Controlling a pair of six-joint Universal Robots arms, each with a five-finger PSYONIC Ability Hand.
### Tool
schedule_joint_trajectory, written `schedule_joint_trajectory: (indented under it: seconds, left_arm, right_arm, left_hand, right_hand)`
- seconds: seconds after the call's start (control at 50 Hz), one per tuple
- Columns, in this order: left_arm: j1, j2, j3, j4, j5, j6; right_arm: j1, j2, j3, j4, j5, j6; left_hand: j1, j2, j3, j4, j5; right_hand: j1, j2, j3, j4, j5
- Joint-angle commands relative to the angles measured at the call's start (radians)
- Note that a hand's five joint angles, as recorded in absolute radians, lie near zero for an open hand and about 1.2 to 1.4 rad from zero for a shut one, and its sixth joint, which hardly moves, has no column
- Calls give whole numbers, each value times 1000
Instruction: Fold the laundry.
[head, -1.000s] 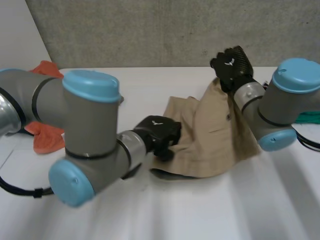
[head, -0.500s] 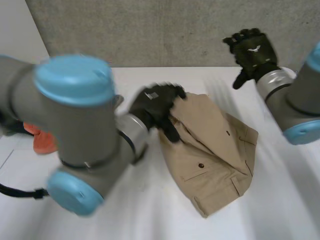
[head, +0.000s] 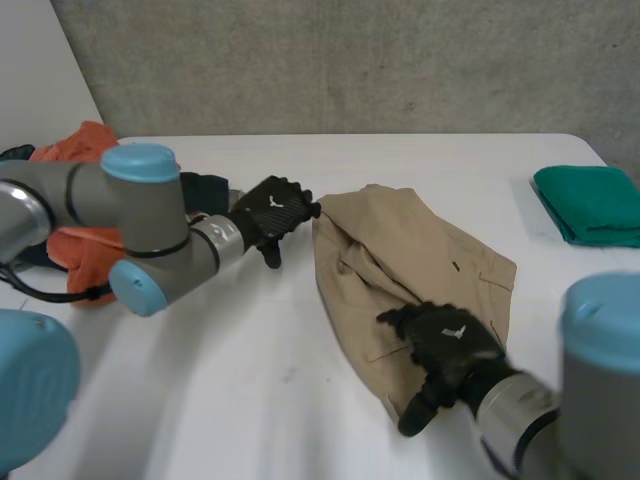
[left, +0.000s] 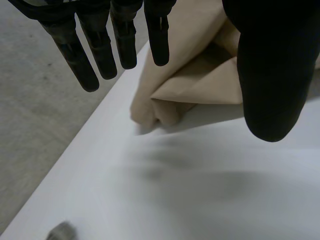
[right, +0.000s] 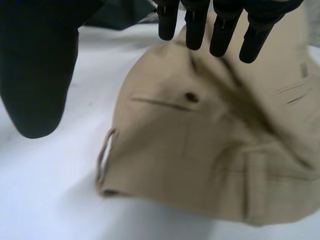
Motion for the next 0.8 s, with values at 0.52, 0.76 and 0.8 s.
schedule_joint_trajectory:
  seconds: [0.52, 0.76, 0.8]
  left_arm:
    - [-85, -229, 219, 99, 1, -11]
    - [-128, -221, 216, 177, -120, -8]
    - [-141, -185, 208, 192, -189, -15]
  right_arm:
    - [95, 163, -1, -270, 179, -130]
    - [75, -195, -45, -209, 176, -186]
    - [51, -219, -69, -206, 177, -199]
  left_hand:
    - [181, 180, 180, 187, 183]
    - [1030, 1028, 1028, 1036, 1032]
    - [1030, 1028, 1028, 1036, 1032]
  right_hand:
    - [1166, 1162, 1135, 1137, 1132]
    - [1166, 1162, 1135, 1137, 1132]
    - [1166, 1162, 1135, 1137, 1132]
